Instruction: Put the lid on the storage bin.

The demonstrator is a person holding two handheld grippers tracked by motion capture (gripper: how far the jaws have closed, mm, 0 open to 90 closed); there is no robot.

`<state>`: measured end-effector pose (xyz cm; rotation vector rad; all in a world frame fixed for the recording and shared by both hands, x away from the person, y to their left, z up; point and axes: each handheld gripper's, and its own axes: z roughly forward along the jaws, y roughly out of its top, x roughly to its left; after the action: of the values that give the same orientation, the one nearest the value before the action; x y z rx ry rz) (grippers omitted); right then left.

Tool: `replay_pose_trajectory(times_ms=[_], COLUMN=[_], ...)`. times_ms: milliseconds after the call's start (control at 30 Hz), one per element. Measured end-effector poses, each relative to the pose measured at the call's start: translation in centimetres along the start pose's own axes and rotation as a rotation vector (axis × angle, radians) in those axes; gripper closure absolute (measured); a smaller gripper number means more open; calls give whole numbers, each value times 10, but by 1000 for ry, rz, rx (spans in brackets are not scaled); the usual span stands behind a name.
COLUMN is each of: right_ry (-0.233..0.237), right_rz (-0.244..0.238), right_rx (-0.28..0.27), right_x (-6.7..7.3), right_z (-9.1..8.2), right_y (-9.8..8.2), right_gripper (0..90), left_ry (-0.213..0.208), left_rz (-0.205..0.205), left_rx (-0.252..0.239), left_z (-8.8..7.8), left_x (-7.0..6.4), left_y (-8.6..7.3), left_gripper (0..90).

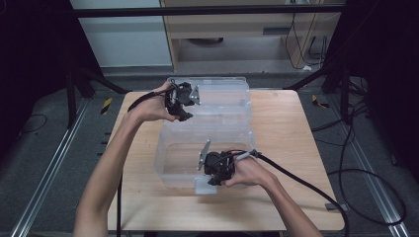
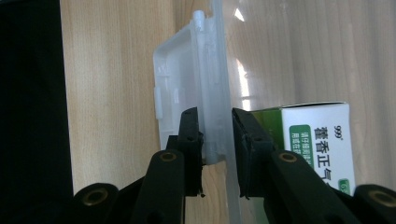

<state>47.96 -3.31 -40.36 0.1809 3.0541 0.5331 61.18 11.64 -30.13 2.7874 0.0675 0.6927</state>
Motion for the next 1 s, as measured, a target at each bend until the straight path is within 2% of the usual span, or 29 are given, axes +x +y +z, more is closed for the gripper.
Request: replay_pose_trajectory(times_ms=[667, 1000], right_ry=[3, 1], right_rz=[2, 1], right_rx=[3, 2], right_x=[0, 0], right_z=[0, 0], right_y=[0, 0], right_gripper=[746, 746], left_ry=[40, 34], left_rz=[57, 73], left_rx=[77, 85], left_z=[9, 11], left_x=[-3, -5], left_y=[5, 7], left_gripper=[597, 653])
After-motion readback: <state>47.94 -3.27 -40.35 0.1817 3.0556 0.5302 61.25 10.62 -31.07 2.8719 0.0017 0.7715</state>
